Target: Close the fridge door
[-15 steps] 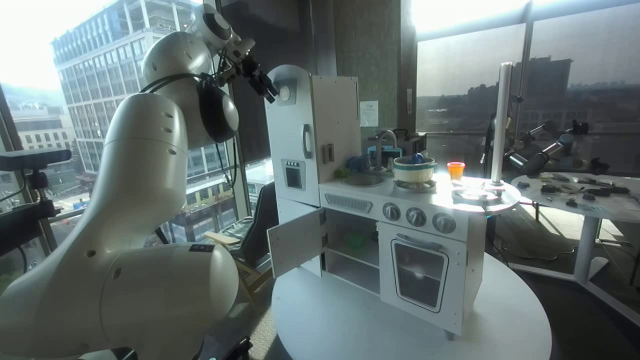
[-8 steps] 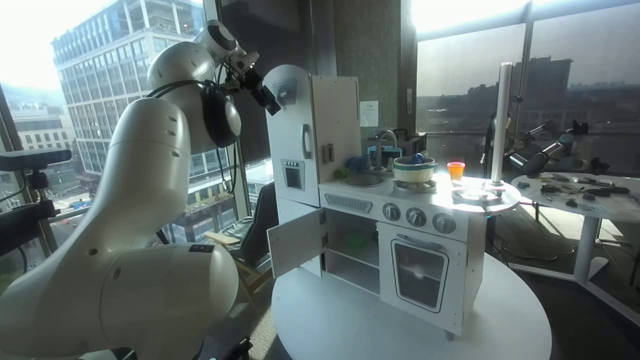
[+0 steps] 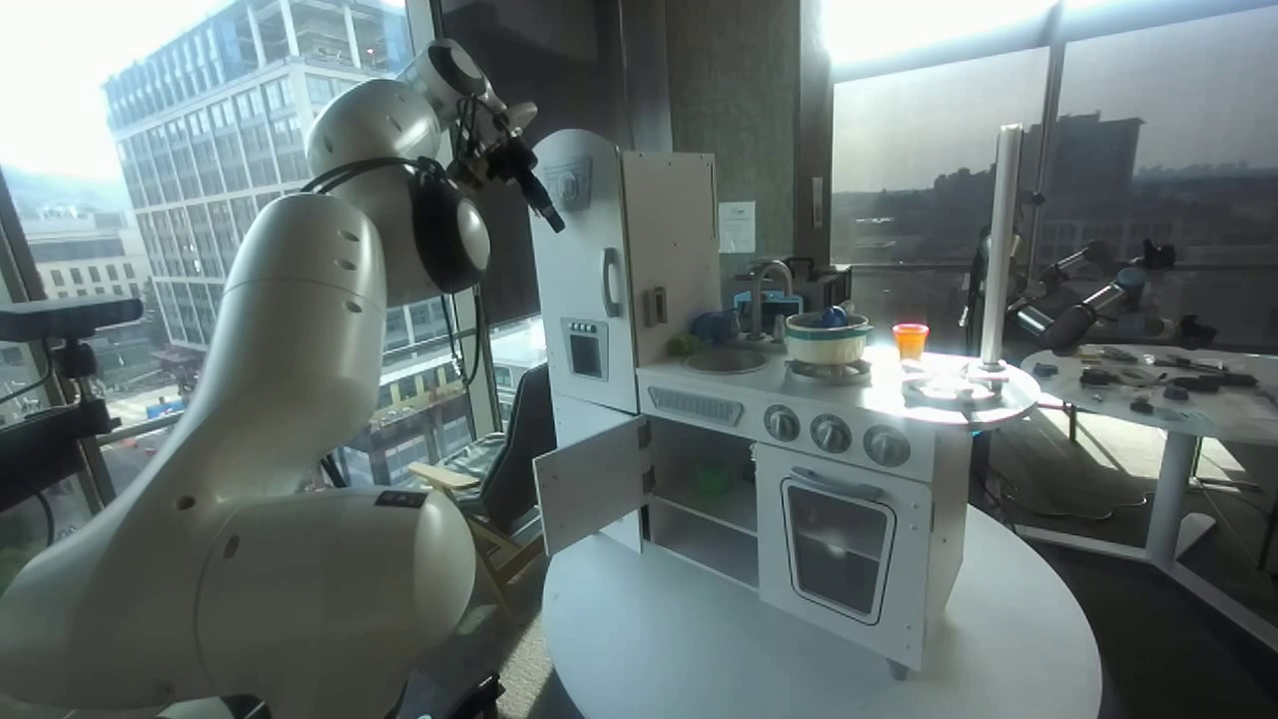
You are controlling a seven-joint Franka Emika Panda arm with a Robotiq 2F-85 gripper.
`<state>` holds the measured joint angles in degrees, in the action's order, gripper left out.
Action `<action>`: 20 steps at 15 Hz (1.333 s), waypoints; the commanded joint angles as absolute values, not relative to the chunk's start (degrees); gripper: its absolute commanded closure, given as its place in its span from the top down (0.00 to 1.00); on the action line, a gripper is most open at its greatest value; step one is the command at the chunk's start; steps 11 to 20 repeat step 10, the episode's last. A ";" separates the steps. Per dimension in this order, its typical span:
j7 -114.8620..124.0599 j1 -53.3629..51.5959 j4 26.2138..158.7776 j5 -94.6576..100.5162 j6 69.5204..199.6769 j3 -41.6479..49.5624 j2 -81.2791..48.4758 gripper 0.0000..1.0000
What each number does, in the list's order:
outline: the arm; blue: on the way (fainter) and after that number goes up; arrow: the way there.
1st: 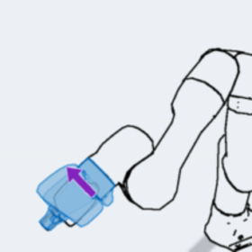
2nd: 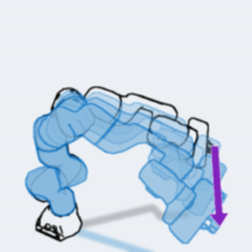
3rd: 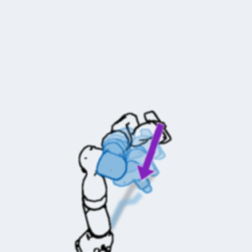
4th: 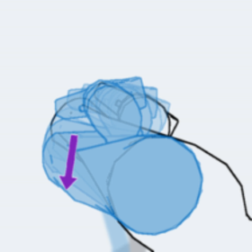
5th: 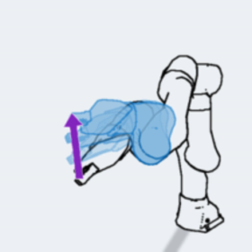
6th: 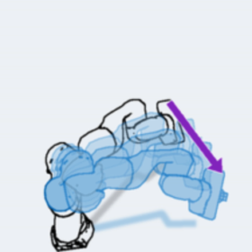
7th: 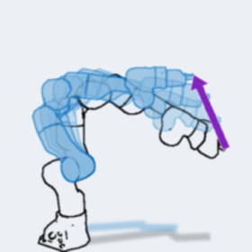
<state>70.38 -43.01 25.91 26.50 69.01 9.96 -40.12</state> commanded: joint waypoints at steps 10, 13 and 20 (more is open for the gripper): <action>66.49 -40.93 25.81 25.46 73.24 9.71 -40.14 1.00; 66.49 -40.93 25.81 25.46 73.24 9.71 -40.14 1.00; 66.49 -40.93 25.81 25.46 73.24 9.71 -40.14 1.00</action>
